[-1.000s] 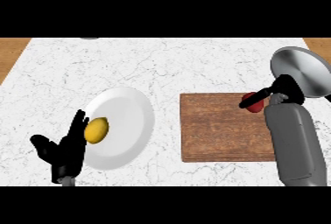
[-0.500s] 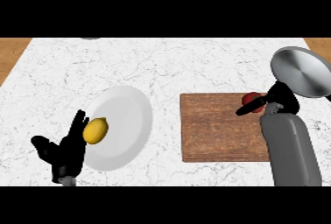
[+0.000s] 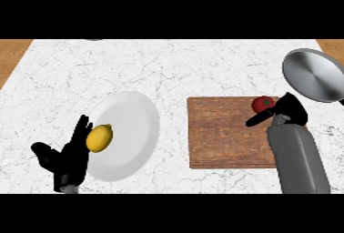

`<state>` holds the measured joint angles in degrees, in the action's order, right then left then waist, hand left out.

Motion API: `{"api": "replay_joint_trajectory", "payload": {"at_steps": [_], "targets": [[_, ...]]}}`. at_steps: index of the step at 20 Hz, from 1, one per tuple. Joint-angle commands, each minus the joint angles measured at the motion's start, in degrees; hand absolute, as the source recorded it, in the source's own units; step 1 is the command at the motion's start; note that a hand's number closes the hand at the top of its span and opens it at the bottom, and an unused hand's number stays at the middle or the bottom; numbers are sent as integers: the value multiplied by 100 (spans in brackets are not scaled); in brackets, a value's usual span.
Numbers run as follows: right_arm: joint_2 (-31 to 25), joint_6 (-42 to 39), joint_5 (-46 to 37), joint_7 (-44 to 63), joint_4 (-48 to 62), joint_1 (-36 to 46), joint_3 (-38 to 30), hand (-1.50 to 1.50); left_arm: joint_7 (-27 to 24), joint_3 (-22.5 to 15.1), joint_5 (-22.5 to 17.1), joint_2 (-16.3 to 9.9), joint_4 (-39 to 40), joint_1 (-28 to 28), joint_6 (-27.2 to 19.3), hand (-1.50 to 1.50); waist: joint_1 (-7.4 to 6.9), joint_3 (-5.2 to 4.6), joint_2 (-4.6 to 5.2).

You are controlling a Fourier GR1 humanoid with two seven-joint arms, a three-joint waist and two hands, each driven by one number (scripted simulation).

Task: Pick the tomato from the cutting board and place it in the pan

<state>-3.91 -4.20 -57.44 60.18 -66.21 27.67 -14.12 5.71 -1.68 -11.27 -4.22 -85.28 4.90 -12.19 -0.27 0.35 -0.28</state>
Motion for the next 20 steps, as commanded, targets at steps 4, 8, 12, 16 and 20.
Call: {"api": "replay_joint_trajectory", "payload": {"at_steps": [4,8,12,16,20], "targets": [[-225,700,-8,-1019,993,135,95,150,206,-43,40,62,223,-39,20,0,-29,-33,51],[-215,963,-183,-697,1231,583,203,150,412,37,-127,-52,-160,110,207,0,-45,-33,42],[-312,177,42,-1719,692,25,707,150,102,-95,126,227,187,100,-33,0,17,-34,26],[-241,-953,59,-3986,360,-146,2214,150,220,21,24,-12,133,-17,152,0,-91,-27,-35],[-843,-1437,1,-5761,-47,-719,3159,150,189,12,41,95,98,66,41,0,86,-25,-54]]}}
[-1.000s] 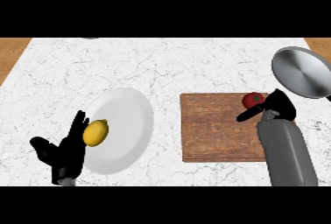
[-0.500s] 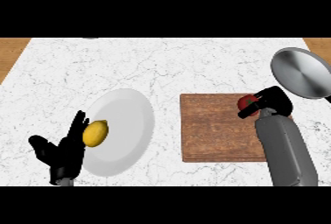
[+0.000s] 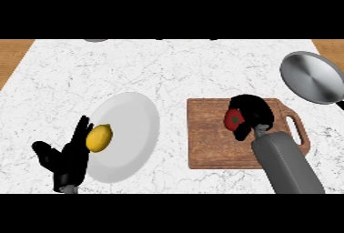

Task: Pick the tomato from the cutting board and place it in the pan

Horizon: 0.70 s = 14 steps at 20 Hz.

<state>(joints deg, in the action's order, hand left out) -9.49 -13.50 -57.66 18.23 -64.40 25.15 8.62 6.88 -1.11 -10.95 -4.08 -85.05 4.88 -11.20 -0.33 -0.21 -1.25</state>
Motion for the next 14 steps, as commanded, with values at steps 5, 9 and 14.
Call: {"api": "replay_joint_trajectory", "payload": {"at_steps": [5,9,14], "targets": [[-1496,74,103,-3182,-1782,-1383,1096,150,-36,129,2,3,110,185,-104,0,374,17,28],[-2110,957,519,-3757,-2820,-1940,224,150,124,218,-184,-84,-94,384,29,0,330,22,47],[-2310,1053,1667,-3890,-3891,-2542,-1147,150,-19,70,-2,94,41,169,-104,0,356,19,70]]}}
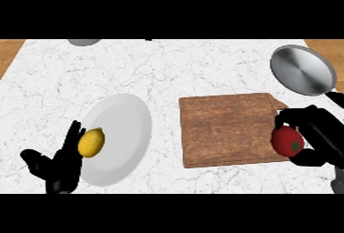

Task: Pick the tomato from the cutting board and place it in the pan

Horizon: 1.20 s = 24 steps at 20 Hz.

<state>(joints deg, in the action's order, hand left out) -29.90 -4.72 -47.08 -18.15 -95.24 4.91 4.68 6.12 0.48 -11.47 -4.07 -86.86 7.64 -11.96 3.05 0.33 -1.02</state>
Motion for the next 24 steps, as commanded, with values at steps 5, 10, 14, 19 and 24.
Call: {"api": "replay_joint_trajectory", "payload": {"at_steps": [5,10,14,19,24], "targets": [[-393,-673,1678,217,-1379,-754,-1817,150,36,-240,136,154,144,-64,21,0,-186,-36,77],[-208,-774,1709,410,-301,62,-1924,150,205,262,-158,-185,778,-732,303,0,-297,-35,111],[-524,-980,2032,170,1151,1168,-2261,150,-56,-54,22,-50,164,-8,325,0,-416,-31,117],[-515,-211,1320,-191,2447,2099,-2079,150,292,-181,175,113,237,-376,58,0,-407,-30,124],[-640,656,846,-1051,4697,3129,-2139,150,252,-169,148,77,339,-514,171,0,-572,-21,186]]}}
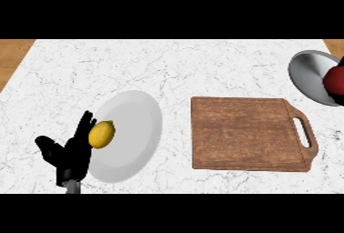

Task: Pick the tomato from the cutting board and place it in the pan

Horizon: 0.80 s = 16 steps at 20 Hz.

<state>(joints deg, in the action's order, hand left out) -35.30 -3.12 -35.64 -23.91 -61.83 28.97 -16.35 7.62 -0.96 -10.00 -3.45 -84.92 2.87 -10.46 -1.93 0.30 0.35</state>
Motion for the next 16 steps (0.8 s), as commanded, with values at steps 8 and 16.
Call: {"api": "replay_joint_trajectory", "payload": {"at_steps": [8,16], "targets": [[-266,1016,-411,-1285,3482,1595,-319,150,166,-76,-3,44,196,-222,81,0,-227,-2,134],[-515,1119,-1208,-583,4456,1997,121,-150,122,-166,24,17,169,-323,207,0,-511,1,249]]}}
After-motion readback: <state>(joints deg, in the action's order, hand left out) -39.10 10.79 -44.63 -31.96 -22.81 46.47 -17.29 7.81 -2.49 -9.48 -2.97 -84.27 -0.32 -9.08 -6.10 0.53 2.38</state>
